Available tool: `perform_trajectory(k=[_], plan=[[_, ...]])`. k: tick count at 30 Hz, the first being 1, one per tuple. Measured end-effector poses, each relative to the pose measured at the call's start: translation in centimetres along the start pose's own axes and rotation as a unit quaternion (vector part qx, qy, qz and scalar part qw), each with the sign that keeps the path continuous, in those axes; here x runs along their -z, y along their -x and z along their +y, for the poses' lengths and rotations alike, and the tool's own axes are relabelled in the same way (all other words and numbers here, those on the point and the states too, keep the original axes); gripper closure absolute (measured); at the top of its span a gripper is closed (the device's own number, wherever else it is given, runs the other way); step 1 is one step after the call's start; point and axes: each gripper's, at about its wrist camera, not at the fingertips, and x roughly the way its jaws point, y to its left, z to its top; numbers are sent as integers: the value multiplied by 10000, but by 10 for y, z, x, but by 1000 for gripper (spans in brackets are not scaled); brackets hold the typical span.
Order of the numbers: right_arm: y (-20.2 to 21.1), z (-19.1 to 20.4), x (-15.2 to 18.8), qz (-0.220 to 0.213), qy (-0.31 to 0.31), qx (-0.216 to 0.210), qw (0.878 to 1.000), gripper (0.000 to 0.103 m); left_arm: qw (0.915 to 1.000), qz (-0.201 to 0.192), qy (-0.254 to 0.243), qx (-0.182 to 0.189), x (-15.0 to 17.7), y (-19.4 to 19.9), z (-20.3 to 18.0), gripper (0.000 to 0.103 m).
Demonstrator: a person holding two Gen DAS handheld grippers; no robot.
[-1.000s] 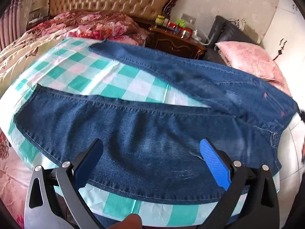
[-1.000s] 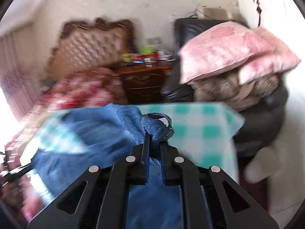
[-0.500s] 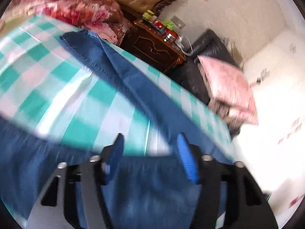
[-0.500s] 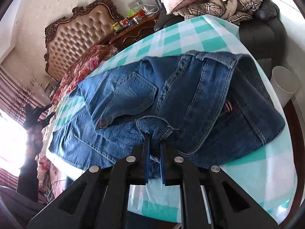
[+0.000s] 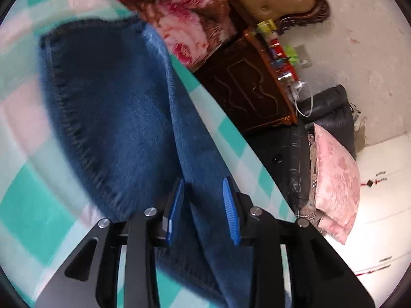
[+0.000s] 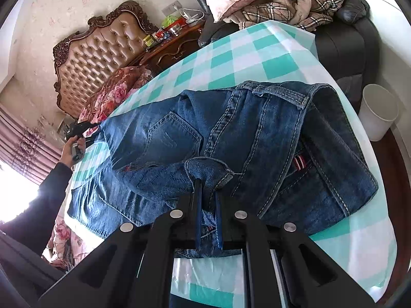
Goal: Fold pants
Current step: 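Grasp the jeans leg hem with the left tool while the right tool holds the waistband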
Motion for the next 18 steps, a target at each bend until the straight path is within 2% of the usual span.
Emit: perform_trajectory(k=[2, 3, 4, 7, 10, 12, 13, 14, 15, 17, 18], plan=[[-1, -2, -3, 18, -14, 16, 10000, 93, 10000, 76, 39, 17, -9, -9, 1, 76], [0, -2, -6, 26, -7, 21, 10000, 93, 9999, 111, 37, 53, -13, -12, 0, 87], [1, -3, -11, 24, 22, 22, 10000, 93, 9998, 137, 2, 111, -11, -10, 0, 102], [8, -2, -29, 2, 198, 53, 9998, 93, 9992, -86, -127, 375, -15, 27, -13, 102], [28, -2, -53, -67, 532, 169, 9984, 93, 9973, -353, -307, 571, 2, 103, -23, 102], [45, -11, -64, -122, 635, 231, 9976, 93, 9964, -441, -323, 644, 26, 155, -15, 102], [53, -19, -66, -124, 610, 288, 9976, 93, 9961, -500, -472, 551, 54, 193, -5, 102], [57, -28, -66, -86, 523, 341, 9980, 93, 9961, -514, -524, 490, 69, 211, 4, 102], [58, -37, -65, -22, 394, 353, 9986, 93, 9959, -564, -531, 475, 100, 238, 23, 102], [53, -55, -55, 171, 90, 454, 9988, 92, 9966, -528, -559, 298, 154, 261, 58, 102], [46, -68, -45, 322, -165, 621, 9974, 91, 9972, -491, -512, 244, 169, 264, 73, 102]])
